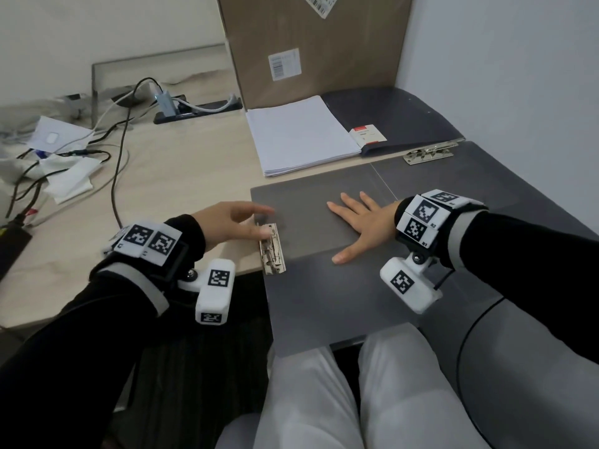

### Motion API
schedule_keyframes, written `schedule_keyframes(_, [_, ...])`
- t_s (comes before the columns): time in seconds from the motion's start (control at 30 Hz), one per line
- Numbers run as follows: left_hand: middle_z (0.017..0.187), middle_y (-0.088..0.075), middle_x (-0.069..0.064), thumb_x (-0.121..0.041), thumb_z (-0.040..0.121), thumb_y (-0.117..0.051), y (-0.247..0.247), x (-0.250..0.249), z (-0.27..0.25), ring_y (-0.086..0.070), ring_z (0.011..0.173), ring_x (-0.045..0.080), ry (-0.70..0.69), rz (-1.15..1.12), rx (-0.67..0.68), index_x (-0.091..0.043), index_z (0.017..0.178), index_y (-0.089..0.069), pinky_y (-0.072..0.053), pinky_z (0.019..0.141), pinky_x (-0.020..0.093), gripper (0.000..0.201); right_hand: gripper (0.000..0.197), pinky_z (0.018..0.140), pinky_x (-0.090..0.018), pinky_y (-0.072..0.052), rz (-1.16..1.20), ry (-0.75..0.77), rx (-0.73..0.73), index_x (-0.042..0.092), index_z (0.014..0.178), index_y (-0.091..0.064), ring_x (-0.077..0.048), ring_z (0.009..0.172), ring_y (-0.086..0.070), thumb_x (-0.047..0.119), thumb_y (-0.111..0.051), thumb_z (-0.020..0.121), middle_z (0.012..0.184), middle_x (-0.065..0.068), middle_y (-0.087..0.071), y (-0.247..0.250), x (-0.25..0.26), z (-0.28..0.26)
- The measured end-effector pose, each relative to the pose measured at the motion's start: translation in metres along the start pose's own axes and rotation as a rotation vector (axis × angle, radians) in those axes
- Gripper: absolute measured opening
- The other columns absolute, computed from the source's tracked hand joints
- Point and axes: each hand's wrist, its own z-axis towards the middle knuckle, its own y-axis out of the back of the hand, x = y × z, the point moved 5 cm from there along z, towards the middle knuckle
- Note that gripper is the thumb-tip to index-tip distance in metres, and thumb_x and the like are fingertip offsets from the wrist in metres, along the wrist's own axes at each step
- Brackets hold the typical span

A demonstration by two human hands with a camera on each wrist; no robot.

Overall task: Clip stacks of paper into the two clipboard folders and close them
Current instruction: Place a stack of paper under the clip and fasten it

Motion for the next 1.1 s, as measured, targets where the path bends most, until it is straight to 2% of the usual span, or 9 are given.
schedule_keyframes(0.03, [0.118,-0.064,-0.005,-0.047,0.057,-0.08,0.006,-0.003,0.002,-0.053,0.114,0.006,-0.009,-0.072,-0.076,-0.038,0.089,-0.071,-0.036,0.104,0.028,0.034,0.121,0.117,-0.059,-0.001,0.001,0.001,-0.003,0.039,0.146,0.02,-0.029,0.144,0.027,0.078,-0.058,0.064,0.157,0.006,0.028,0.0,0.0,0.001])
schedule_keyframes(0.1, [0.097,-0.069,0.0,-0.039,0.07,-0.075,0.018,-0.004,0.009,-0.06,0.093,0.009,0.016,-0.135,-0.251,-0.028,0.072,-0.072,-0.042,0.085,0.027,0.011,0.121,0.117,-0.059,-0.001,0.004,0.001,-0.005,0.039,0.146,0.02,-0.03,0.144,0.026,0.078,-0.059,0.063,0.157,0.006,0.027,0.0,-0.001,0.002])
schedule_keyframes(0.2, [0.08,-0.065,0.003,-0.027,0.079,-0.071,0.033,0.0,0.024,-0.058,0.079,0.014,0.1,-0.058,-0.418,-0.018,0.072,-0.068,-0.044,0.073,0.025,0.011,0.121,0.117,-0.059,-0.001,0.011,0.007,-0.011,0.039,0.147,0.019,-0.029,0.144,0.026,0.078,-0.059,0.063,0.157,0.007,0.027,0.0,-0.001,0.002])
schedule_keyframes(0.3, [0.074,-0.063,-0.001,-0.027,0.075,-0.076,0.034,0.005,0.034,-0.054,0.079,0.013,0.185,0.077,-0.414,-0.019,0.071,-0.069,-0.04,0.063,0.018,0.011,0.122,0.117,-0.058,-0.001,0.012,0.011,-0.018,0.041,0.146,0.019,-0.029,0.144,0.025,0.079,-0.06,0.062,0.157,0.007,0.026,0.0,-0.002,0.003])
schedule_keyframes(0.63, [0.069,-0.057,-0.003,-0.023,0.076,-0.075,0.031,0.003,0.041,-0.047,0.065,0.008,0.3,0.138,-0.296,-0.018,0.064,-0.062,-0.035,0.056,0.02,0.019,0.117,0.111,-0.063,0.001,0.049,0.045,-0.025,0.041,0.148,0.015,-0.025,0.144,0.026,0.075,-0.061,0.066,0.157,0.01,0.026,0.001,0.002,-0.006])
schedule_keyframes(0.73, [0.071,-0.056,-0.002,-0.025,0.076,-0.075,0.037,0.009,0.038,-0.048,0.071,0.012,0.355,0.164,-0.301,-0.017,0.066,-0.063,-0.034,0.057,0.022,0.017,0.118,0.108,-0.068,0.003,0.047,0.067,-0.024,0.043,0.147,0.014,-0.023,0.144,0.027,0.077,-0.061,0.063,0.157,0.011,0.026,0.003,0.009,-0.004])
schedule_keyframes(0.83, [0.083,-0.06,0.003,-0.024,0.078,-0.073,0.044,0.01,0.034,-0.051,0.086,0.018,0.388,0.193,-0.322,-0.011,0.084,-0.069,-0.036,0.056,0.021,0.015,0.117,0.109,-0.066,0.004,0.065,0.077,-0.032,0.042,0.148,0.011,-0.023,0.144,0.026,0.075,-0.062,0.064,0.157,0.011,0.024,0.008,0.019,0.0])
schedule_keyframes(0.97, [0.088,-0.06,0.006,-0.019,0.082,-0.068,0.05,-0.003,0.036,-0.051,0.091,0.018,0.402,0.221,-0.309,-0.011,0.098,-0.069,-0.036,0.054,0.02,0.018,0.104,0.115,-0.055,0.001,0.082,0.092,-0.024,0.04,0.15,0.007,-0.023,0.147,0.02,0.075,-0.053,0.073,0.159,0.009,0.018,0.019,0.024,0.0])
schedule_keyframes(1.1, [0.111,-0.058,0.01,-0.017,0.088,-0.06,0.064,-0.03,0.057,-0.049,0.099,0.018,0.31,0.093,-0.394,-0.009,0.123,-0.06,-0.041,0.078,0.028,0.035,0.087,0.117,-0.05,0.001,0.104,0.106,-0.097,0.029,0.153,0.001,-0.023,0.148,0.013,0.065,-0.043,0.087,0.161,0.006,0.01,0.052,0.013,0.003])
